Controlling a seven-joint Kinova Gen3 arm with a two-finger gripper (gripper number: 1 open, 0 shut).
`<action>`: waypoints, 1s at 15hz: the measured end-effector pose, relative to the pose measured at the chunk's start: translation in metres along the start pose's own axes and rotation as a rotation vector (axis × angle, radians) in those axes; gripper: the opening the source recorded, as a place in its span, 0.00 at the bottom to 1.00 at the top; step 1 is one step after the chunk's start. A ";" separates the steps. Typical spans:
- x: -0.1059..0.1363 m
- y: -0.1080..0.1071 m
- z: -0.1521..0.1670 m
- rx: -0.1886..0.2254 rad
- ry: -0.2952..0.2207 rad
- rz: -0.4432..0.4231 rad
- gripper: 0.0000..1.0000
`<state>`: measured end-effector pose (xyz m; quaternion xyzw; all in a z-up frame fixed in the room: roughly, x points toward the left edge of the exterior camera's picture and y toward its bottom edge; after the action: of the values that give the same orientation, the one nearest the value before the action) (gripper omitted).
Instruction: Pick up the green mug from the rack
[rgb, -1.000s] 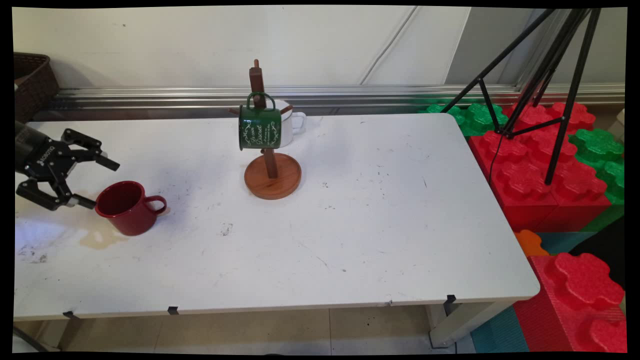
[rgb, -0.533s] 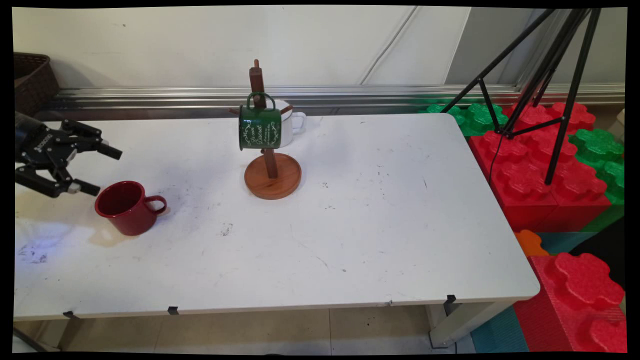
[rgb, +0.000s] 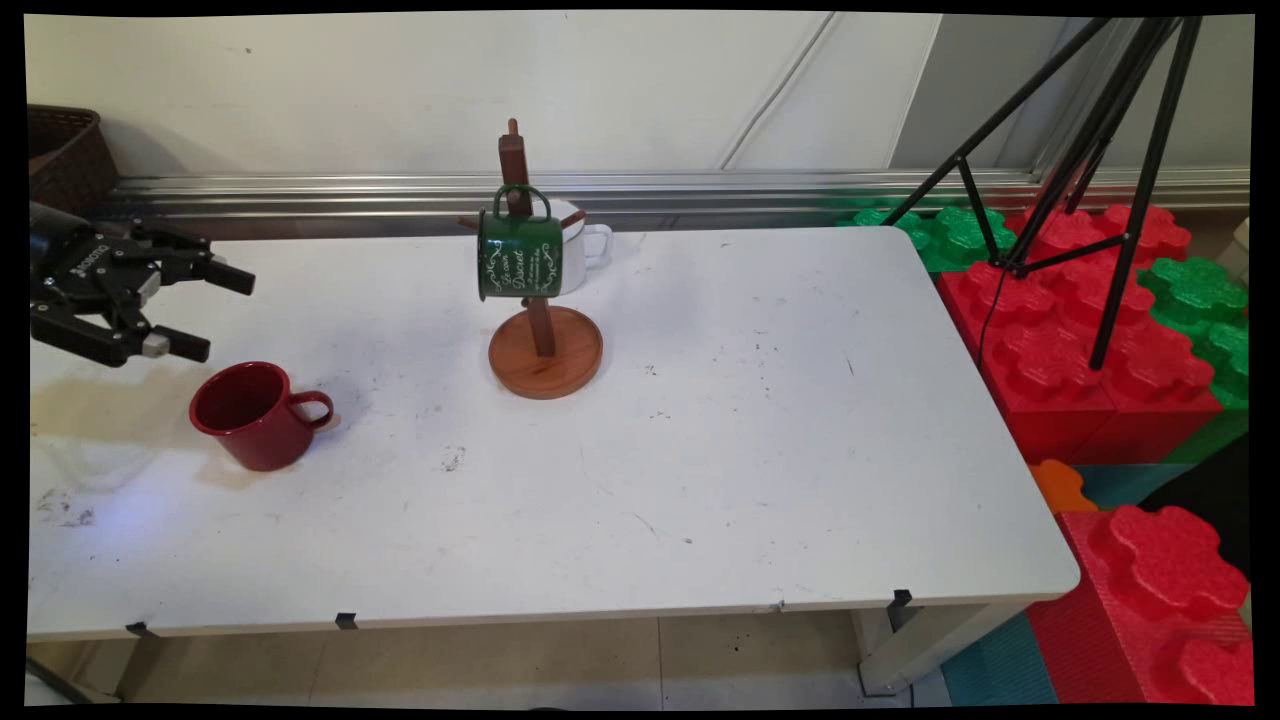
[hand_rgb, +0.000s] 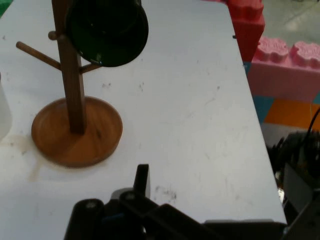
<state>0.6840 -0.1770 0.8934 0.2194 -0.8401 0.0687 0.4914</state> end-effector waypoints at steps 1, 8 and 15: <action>0.001 0.000 0.001 -0.003 0.014 -0.006 1.00; 0.008 0.000 0.010 -0.020 0.077 -0.016 1.00; 0.023 0.001 0.025 -0.030 0.146 -0.027 1.00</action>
<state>0.6538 -0.1912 0.9002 0.2180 -0.7998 0.0653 0.5554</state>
